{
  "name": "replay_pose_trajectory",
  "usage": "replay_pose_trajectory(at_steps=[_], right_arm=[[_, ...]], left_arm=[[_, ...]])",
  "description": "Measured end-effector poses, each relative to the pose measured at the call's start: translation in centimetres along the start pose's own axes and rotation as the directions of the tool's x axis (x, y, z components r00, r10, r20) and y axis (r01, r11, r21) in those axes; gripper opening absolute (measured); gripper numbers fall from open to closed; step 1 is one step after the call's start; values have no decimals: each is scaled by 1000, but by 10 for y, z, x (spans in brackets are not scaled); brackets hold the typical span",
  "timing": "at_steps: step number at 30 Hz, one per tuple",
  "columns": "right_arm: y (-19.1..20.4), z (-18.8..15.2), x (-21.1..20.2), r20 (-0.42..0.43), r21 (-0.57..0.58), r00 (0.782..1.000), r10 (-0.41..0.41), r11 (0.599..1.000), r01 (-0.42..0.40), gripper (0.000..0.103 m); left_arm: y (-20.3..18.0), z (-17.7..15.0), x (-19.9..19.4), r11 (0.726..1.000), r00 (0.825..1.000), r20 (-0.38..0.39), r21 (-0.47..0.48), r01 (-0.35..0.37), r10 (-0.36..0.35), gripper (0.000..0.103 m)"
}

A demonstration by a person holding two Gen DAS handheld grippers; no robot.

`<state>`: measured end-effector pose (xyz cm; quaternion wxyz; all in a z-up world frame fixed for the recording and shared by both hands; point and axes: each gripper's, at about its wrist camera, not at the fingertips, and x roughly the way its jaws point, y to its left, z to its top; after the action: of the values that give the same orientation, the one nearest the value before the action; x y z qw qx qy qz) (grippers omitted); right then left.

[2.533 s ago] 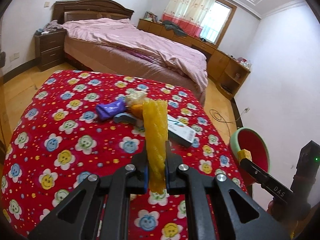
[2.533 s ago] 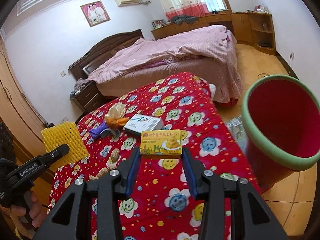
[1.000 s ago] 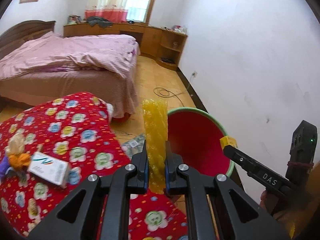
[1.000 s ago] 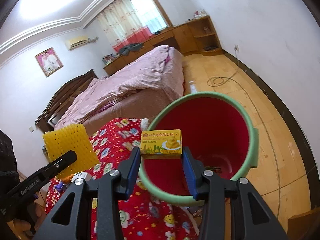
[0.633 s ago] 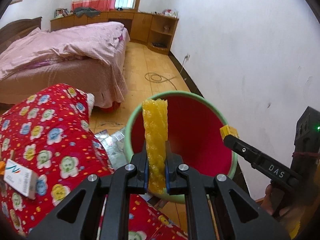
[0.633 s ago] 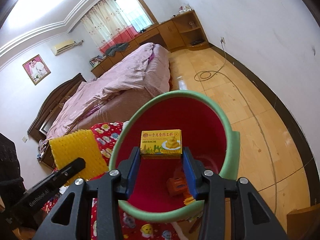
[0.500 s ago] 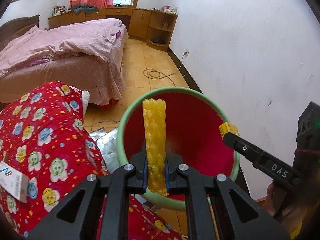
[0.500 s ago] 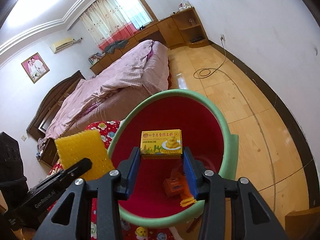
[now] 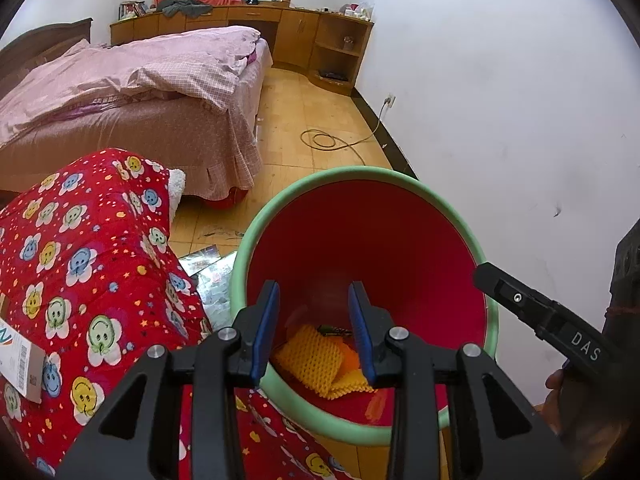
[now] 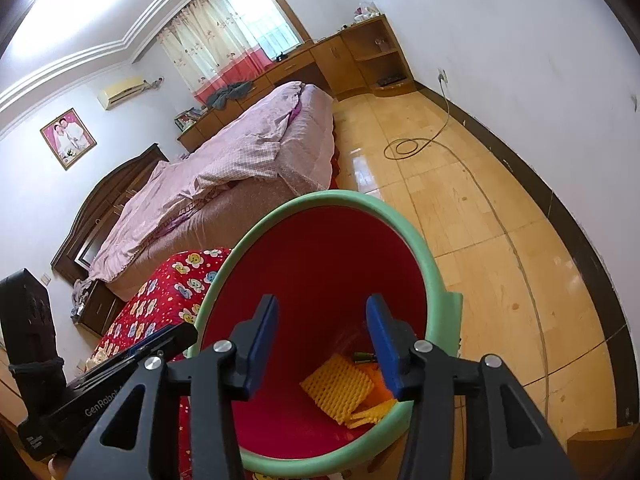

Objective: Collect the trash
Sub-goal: 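Open both grippers to drop the foam sheet and snack box into the bucket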

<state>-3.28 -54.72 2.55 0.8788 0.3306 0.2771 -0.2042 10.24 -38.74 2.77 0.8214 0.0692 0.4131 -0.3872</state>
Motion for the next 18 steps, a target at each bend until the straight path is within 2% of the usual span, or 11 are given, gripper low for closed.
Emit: replay_pose_trajectory(at_steps=[7,18], right_arm=[[5,-6,-9,20,0,1000,8,1000,-8,51],[38,-22,-34,45,-53,998,41,998,-39,53]], left_arm=[[12,-4,-18,999,1000,21,-35,0,1,35],[43,-23,-73,996,996,82,-87,-24,31,35]])
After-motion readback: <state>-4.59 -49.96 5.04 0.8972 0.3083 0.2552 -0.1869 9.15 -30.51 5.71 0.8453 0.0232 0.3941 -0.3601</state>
